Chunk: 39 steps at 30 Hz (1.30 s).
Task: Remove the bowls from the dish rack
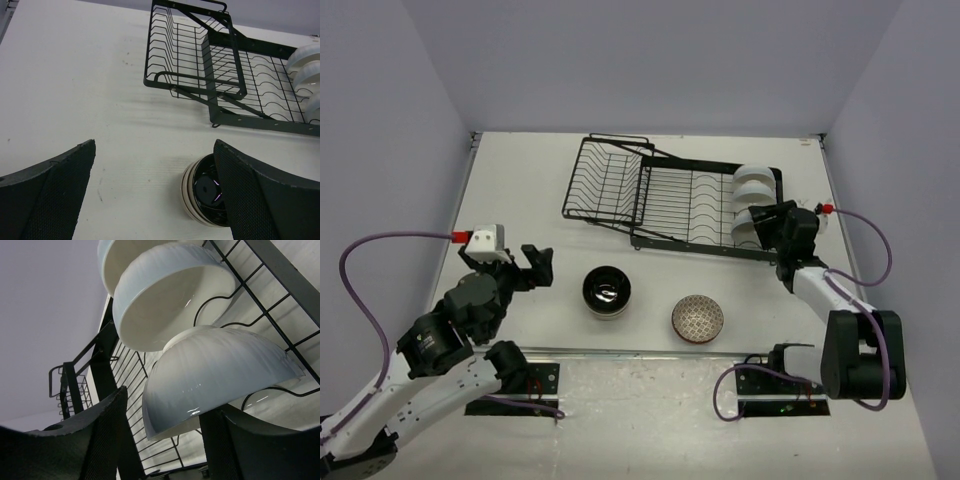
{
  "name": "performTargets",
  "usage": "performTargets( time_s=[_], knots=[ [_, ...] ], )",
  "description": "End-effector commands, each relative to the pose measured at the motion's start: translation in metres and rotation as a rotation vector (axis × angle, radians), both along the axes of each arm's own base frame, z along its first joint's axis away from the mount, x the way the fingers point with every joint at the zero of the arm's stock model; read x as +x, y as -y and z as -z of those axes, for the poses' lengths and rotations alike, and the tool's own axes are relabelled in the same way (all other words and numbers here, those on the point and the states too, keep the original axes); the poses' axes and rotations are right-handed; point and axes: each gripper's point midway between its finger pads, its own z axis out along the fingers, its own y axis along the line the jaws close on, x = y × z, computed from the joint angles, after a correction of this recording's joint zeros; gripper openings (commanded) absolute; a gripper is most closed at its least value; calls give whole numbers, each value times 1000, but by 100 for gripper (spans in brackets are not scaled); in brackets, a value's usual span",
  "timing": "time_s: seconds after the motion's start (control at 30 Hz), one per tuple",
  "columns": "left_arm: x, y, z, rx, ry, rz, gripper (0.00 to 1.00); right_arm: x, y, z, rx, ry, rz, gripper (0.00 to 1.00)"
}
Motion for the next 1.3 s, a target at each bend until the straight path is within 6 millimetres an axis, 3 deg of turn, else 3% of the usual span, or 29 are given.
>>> performTargets(
  time_s=[0.0, 0.1, 0.23, 0.47, 0.67, 0.93, 1.03, 1.17, 1.2, 1.27],
  knots=[
    [4, 4, -8, -9, 35, 18, 100, 24, 5, -31, -37, 114, -4, 58],
    [5, 3, -8, -8, 35, 11, 100, 32, 6, -28, -57, 106, -16, 56],
    [7, 3, -8, -7, 39, 10, 100, 37, 4, -28, -70, 118, -42, 43],
    [11, 6, -5, -1, 33, 19, 100, 44, 1, -30, -85, 140, -103, 35],
    [13, 9, -3, 10, 25, 28, 100, 39, 4, -31, -107, 175, -104, 26],
    [14, 9, -1, 18, 23, 27, 100, 27, 1, -37, -101, 233, -116, 22],
    [14, 9, 0, 22, 19, 31, 100, 28, 2, -30, -91, 213, -120, 23],
    [14, 9, -1, 20, 22, 29, 100, 32, -2, -20, -101, 146, -163, 33],
    [14, 8, -1, 20, 22, 28, 100, 32, -2, -17, -126, 131, -177, 39],
    [14, 9, 0, 22, 19, 29, 100, 28, -7, -2, -156, 43, -214, 42]
  ],
)
